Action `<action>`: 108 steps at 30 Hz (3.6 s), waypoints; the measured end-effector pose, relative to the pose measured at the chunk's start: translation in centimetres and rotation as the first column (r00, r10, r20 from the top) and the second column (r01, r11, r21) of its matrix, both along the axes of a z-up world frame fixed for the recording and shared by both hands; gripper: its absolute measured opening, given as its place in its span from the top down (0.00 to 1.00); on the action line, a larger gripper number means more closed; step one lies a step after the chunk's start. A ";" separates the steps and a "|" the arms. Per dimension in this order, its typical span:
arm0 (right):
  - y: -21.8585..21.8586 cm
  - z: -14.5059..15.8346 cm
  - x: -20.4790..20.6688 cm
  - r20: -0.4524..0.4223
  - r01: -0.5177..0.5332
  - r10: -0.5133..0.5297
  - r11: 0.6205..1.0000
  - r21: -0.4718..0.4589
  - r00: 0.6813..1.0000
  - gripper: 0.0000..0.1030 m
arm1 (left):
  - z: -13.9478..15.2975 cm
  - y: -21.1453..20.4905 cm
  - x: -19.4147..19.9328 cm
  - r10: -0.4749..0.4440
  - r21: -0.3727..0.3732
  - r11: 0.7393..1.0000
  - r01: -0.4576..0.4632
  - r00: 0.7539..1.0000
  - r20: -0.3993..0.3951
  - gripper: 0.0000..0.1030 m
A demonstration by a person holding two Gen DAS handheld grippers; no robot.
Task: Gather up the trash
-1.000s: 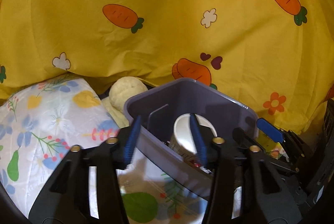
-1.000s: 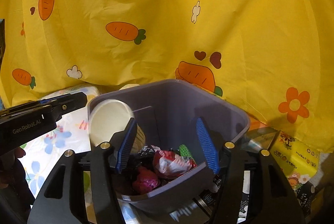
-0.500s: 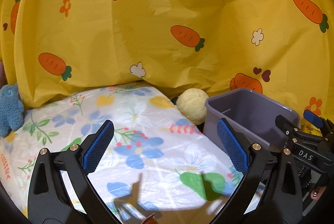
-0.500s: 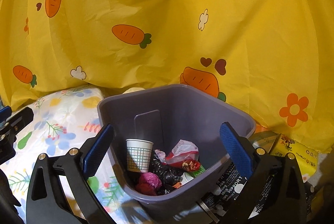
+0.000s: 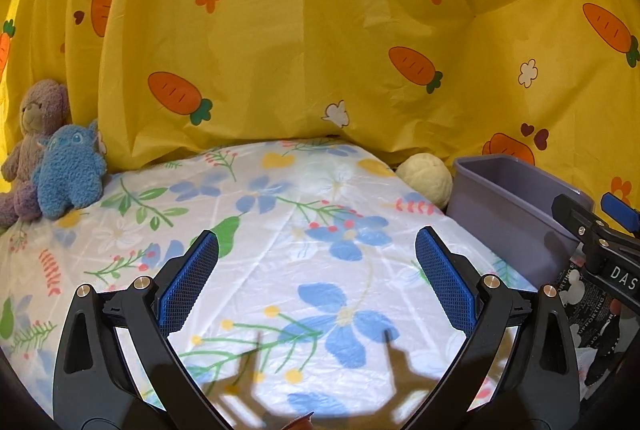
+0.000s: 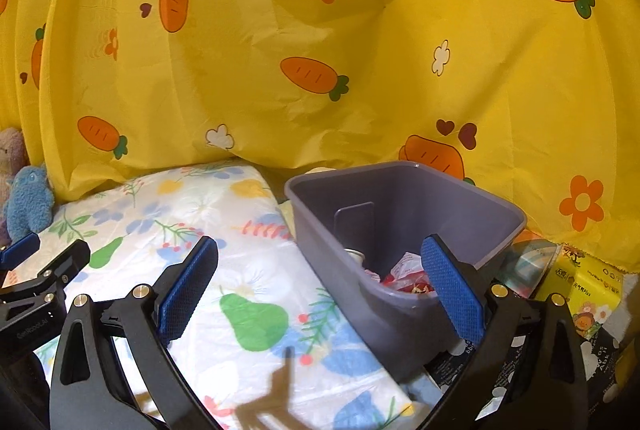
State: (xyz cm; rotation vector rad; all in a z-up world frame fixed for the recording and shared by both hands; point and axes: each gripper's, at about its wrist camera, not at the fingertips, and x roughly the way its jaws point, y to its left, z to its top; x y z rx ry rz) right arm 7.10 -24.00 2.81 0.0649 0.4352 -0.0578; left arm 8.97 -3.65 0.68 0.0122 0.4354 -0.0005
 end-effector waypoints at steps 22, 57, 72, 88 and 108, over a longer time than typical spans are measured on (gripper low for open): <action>7.9 -1.5 -5.8 0.010 -0.087 0.087 0.995 -0.042 0.996 0.05 | -0.5 6.3 -7.3 0.087 -0.040 0.995 -0.086 0.996 0.026 0.05; 8.8 -1.0 -6.6 0.034 -0.101 0.103 0.994 -0.050 0.994 0.05 | 0.4 6.8 -8.5 0.092 -0.042 0.995 -0.090 0.995 0.041 0.05; 8.8 -1.1 -6.6 0.033 -0.102 0.103 0.994 -0.047 0.994 0.05 | 0.4 6.8 -8.1 0.090 -0.037 0.995 -0.089 0.995 0.038 0.05; 8.7 -1.1 -6.6 0.032 -0.100 0.102 0.994 -0.048 0.994 0.05 | 0.4 6.7 -8.1 0.088 -0.040 0.995 -0.087 0.996 0.034 0.05; 8.6 -1.1 -6.6 0.033 -0.102 0.103 0.994 -0.046 0.994 0.05 | 0.2 6.3 -7.9 0.080 -0.035 0.996 -0.079 0.996 0.028 0.05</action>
